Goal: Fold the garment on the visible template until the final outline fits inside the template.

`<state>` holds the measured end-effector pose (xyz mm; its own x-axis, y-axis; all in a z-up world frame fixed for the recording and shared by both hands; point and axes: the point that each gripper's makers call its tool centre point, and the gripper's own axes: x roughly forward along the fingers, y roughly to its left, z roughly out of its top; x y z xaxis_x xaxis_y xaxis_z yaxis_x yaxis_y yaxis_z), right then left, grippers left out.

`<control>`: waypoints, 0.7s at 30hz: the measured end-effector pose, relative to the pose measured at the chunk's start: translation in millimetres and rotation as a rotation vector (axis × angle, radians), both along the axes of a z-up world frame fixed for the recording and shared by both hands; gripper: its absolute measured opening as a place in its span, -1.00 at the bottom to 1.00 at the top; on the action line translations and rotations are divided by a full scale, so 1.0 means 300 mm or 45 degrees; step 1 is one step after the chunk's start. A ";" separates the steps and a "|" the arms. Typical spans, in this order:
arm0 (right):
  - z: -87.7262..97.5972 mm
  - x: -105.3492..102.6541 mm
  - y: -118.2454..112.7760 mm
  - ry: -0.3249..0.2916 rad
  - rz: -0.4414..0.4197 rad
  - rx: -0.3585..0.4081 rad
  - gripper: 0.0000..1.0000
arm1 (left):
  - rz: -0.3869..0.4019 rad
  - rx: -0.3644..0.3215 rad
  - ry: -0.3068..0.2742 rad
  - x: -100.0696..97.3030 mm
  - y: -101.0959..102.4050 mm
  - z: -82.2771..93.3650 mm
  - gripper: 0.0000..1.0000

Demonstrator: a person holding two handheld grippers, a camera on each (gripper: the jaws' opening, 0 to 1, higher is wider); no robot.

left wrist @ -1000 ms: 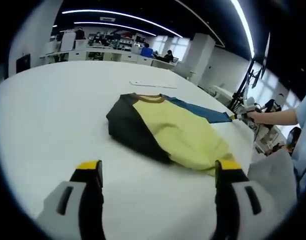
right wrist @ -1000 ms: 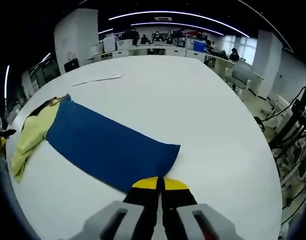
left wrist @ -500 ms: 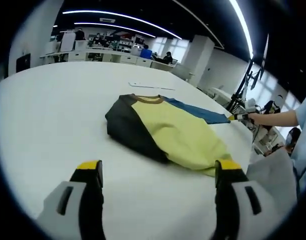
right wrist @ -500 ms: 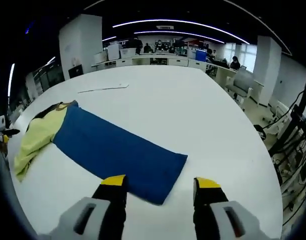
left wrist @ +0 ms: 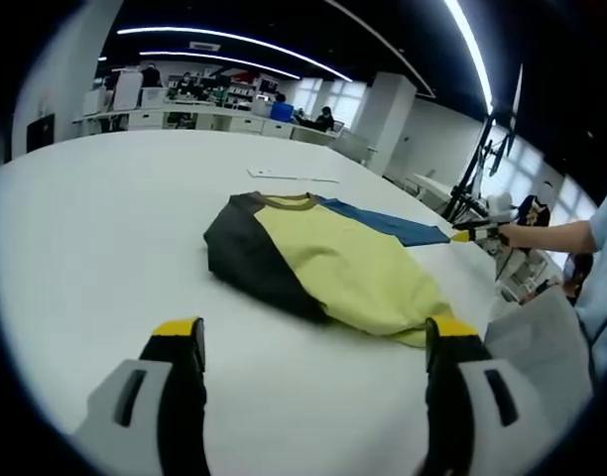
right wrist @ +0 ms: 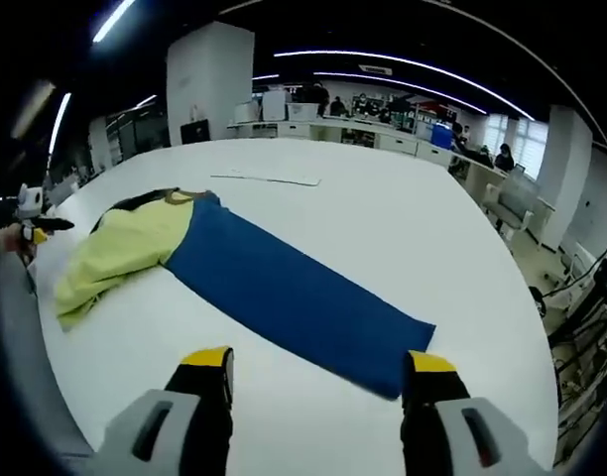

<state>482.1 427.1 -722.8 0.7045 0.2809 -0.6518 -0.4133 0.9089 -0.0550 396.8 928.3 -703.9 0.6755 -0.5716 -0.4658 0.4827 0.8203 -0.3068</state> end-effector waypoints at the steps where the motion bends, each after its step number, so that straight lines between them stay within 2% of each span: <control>1: 0.006 -0.007 0.016 -0.002 0.018 -0.001 0.36 | -0.002 -0.005 -0.006 -0.002 -0.002 0.004 0.78; 6: 0.042 -0.038 0.108 -0.030 0.104 -0.013 0.36 | -0.017 -0.002 -0.032 -0.015 -0.005 0.015 0.78; 12: 0.066 -0.053 0.169 -0.052 0.133 0.008 0.32 | -0.022 -0.008 -0.040 -0.037 0.004 0.022 0.78; 21: 0.118 -0.099 0.309 -0.097 0.229 0.033 0.27 | -0.046 -0.015 -0.053 -0.050 0.014 0.029 0.77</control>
